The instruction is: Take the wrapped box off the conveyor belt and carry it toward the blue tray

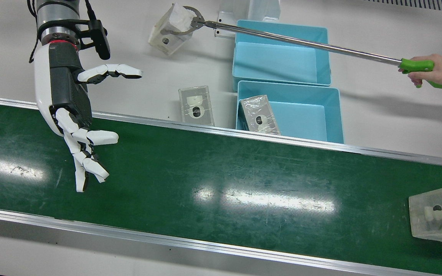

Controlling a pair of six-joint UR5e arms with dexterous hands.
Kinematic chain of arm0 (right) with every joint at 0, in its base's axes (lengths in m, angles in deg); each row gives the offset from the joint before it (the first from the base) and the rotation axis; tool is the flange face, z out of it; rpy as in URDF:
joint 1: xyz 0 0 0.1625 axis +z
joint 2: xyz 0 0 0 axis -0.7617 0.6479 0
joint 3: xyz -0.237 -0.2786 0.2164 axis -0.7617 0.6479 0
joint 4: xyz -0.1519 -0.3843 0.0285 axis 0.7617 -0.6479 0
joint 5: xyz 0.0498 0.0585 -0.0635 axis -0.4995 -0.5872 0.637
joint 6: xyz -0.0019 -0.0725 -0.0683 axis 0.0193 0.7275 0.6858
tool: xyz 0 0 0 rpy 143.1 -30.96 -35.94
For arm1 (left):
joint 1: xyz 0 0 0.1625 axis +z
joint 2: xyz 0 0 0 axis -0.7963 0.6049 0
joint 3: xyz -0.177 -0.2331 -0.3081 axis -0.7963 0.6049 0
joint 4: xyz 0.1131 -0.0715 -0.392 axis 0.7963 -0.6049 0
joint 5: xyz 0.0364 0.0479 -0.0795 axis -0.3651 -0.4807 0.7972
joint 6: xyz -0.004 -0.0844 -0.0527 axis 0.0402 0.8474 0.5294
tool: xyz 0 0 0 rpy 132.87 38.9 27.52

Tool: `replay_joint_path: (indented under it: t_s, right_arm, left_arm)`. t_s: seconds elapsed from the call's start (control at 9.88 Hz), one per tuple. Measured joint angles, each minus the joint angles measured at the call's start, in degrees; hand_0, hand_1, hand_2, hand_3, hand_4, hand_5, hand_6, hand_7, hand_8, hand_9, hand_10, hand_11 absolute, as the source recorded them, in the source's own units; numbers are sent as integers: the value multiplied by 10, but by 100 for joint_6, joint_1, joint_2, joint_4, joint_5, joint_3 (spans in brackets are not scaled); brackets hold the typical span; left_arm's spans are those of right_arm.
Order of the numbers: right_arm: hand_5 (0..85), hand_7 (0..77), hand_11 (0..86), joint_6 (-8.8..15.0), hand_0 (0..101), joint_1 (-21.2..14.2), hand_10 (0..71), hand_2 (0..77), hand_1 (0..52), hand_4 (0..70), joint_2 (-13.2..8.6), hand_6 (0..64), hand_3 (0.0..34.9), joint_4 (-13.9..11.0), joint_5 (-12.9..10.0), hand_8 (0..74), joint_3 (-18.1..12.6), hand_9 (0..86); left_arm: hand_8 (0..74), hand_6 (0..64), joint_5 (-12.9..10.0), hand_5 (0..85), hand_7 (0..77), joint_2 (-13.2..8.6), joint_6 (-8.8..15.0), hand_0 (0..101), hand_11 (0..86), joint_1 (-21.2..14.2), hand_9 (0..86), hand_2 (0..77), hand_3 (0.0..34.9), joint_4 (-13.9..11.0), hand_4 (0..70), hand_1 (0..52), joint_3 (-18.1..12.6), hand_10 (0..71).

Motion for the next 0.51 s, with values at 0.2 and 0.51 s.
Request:
replay_joint_path:
  t_s: [0.2, 0.51]
  right_arm:
    - [278, 191, 87, 0, 412, 1, 60, 202, 93, 202, 0, 0, 303, 0, -1, 0, 0, 22]
    - [278, 191, 87, 0, 412, 1, 60, 202, 93, 202, 0, 0, 302, 0, -1, 0, 0, 22]
  left_arm:
    - [0, 0, 0, 5, 5, 0, 0, 0, 0, 0, 0, 5, 0, 0, 5, 0, 0, 5]
    - [5, 5, 0, 5, 5, 0, 0, 0, 0, 0, 0, 5, 0, 0, 0, 0, 0, 5]
